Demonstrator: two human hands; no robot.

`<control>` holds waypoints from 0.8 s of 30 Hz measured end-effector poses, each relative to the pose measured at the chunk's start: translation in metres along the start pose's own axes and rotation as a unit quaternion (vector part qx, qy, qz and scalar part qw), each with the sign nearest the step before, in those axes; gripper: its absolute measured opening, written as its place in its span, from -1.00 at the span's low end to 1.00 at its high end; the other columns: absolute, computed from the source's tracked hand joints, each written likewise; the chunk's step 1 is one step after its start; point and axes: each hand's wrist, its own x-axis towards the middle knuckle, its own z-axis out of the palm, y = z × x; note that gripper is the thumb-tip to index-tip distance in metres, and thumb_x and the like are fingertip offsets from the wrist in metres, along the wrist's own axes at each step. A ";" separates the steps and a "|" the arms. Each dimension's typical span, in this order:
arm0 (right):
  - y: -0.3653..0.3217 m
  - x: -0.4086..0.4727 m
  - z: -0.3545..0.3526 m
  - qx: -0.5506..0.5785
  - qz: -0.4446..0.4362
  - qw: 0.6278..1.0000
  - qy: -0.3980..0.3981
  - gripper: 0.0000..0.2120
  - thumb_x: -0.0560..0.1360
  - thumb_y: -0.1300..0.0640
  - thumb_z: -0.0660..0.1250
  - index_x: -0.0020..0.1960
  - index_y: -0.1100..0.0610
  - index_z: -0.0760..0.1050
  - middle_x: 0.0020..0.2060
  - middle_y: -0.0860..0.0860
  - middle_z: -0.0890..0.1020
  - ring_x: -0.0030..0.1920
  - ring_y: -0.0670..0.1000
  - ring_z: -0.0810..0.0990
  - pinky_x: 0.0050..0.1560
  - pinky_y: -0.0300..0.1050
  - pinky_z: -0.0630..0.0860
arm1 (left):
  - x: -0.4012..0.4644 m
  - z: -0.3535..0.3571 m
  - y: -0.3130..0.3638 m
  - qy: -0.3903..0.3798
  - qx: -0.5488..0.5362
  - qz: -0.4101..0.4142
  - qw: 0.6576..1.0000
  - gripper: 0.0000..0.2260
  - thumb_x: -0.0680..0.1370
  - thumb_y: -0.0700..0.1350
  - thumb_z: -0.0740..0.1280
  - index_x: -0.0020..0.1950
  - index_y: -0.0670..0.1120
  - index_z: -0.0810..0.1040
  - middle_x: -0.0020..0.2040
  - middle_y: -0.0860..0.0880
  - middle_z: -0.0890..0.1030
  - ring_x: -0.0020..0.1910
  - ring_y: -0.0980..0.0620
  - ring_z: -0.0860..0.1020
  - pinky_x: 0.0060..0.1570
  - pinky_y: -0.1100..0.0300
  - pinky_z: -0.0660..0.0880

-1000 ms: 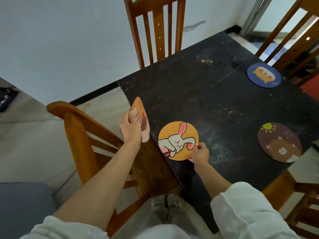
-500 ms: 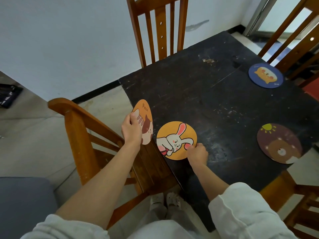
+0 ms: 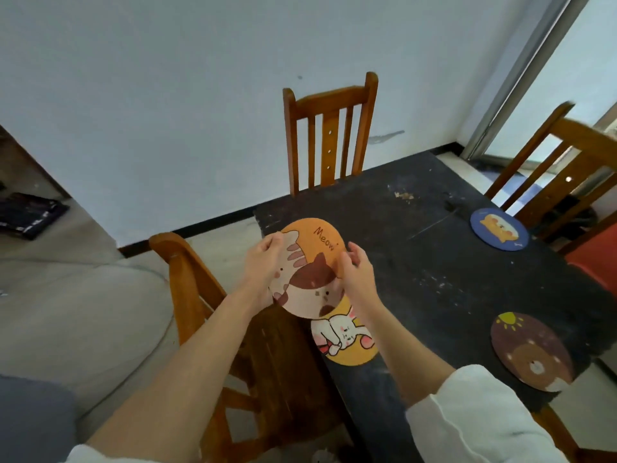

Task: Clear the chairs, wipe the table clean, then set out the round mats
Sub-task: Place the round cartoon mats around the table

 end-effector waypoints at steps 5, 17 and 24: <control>-0.064 -0.006 0.033 0.048 -0.036 0.998 -0.018 -0.65 0.57 0.06 0.20 0.34 0.07 0.32 0.18 0.00 0.48 0.14 0.04 0.49 0.01 -0.06 0.55 | 0.001 -0.053 0.047 -0.023 -0.046 0.087 0.995 -0.78 0.64 0.01 0.09 -0.08 0.09 0.51 -0.02 -0.07 0.63 -0.02 -0.05 0.60 -0.03 0.04 0.57; -0.159 -0.051 0.195 -0.039 -0.119 0.990 -0.060 -0.87 0.56 0.05 0.22 0.10 -0.03 0.35 0.02 -0.06 0.53 0.03 0.03 0.53 -0.04 -0.07 0.53 | 0.073 -0.255 0.104 -0.088 0.019 0.209 0.974 -0.81 0.61 -0.03 0.19 0.01 -0.03 0.59 -0.17 0.02 0.62 -0.28 0.10 0.56 -0.51 0.39 0.41; -0.195 -0.025 0.258 -0.079 -0.176 0.981 0.004 -0.74 0.60 0.11 0.12 0.26 0.11 0.41 0.03 -0.07 0.50 0.04 0.01 0.49 0.09 -0.02 0.49 | 0.139 -0.302 0.128 -0.094 0.079 0.267 0.956 -0.78 0.59 -0.06 0.23 0.22 -0.02 0.51 0.04 0.04 0.54 -0.01 0.07 0.52 -0.17 0.28 0.43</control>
